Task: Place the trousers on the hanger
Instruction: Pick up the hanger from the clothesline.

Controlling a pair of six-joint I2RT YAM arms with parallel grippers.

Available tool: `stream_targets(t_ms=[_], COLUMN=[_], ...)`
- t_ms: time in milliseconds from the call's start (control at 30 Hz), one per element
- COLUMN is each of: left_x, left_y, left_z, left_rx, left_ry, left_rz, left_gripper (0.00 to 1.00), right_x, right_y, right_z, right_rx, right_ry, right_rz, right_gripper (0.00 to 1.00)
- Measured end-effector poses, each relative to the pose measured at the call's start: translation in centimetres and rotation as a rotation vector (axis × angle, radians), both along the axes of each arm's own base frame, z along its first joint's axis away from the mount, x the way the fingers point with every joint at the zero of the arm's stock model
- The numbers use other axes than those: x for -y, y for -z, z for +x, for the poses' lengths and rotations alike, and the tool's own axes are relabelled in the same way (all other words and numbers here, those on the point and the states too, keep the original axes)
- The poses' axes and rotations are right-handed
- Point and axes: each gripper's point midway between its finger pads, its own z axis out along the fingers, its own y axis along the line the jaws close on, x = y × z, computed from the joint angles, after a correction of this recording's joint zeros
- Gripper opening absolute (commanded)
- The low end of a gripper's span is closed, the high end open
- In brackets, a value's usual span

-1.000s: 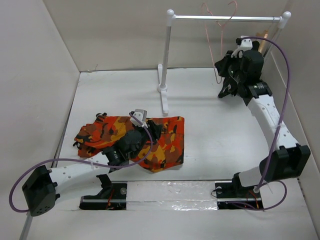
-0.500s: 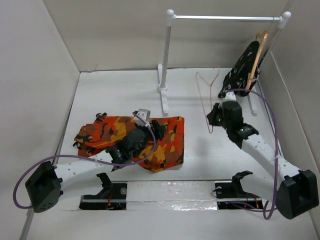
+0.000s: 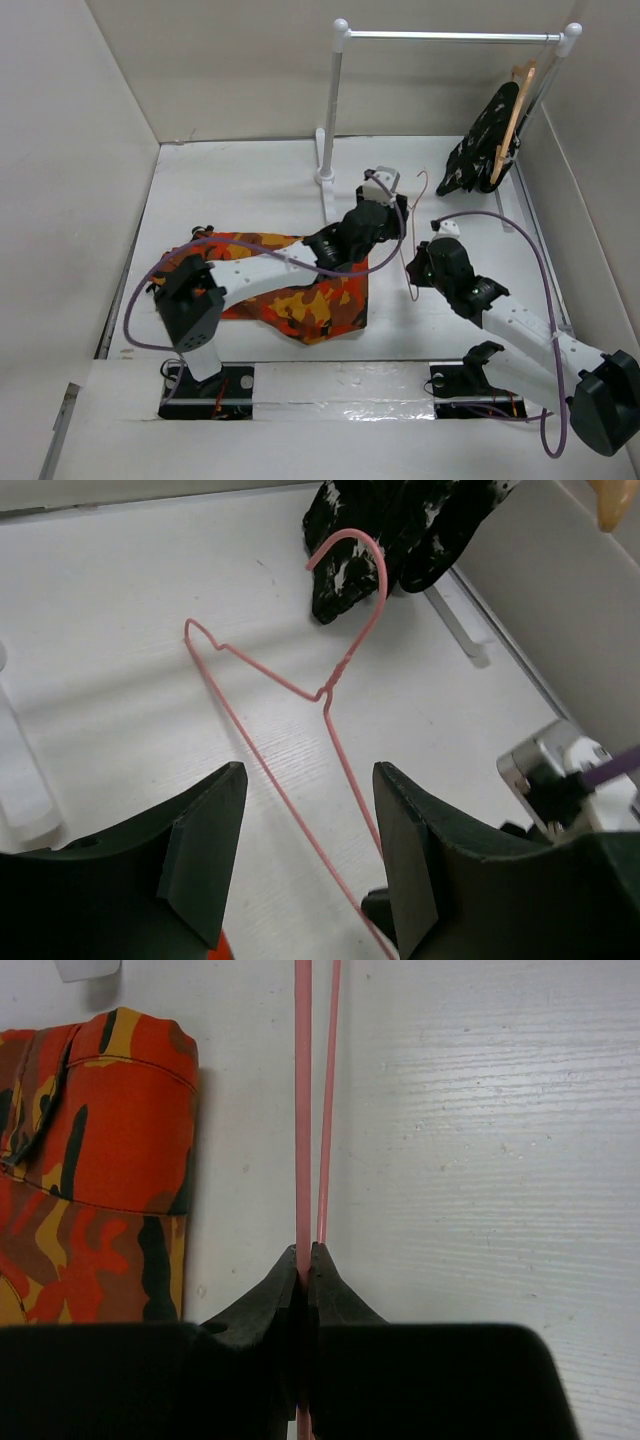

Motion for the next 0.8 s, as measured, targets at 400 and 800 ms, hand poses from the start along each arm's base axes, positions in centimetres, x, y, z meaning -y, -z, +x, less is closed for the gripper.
stream_targets(t_ms=[400, 800], left_x=[6.9, 7.4], left_y=[6.6, 7.4], left_z=[4.3, 7.5], left_rx=[-0.040, -0.052], left_ry=[0.020, -0.018], left_rz=[0.225, 0.258], left_gripper=[0.48, 0.05], right_x=[-0.3, -0.7], right_y=[0.3, -0.6], right_z=[-0.6, -0.8], right_rx=[0.018, 0.040], right_ry=[-0.016, -0.028], right_rz=[0.022, 0.053], right_gripper=[0.00, 0.00])
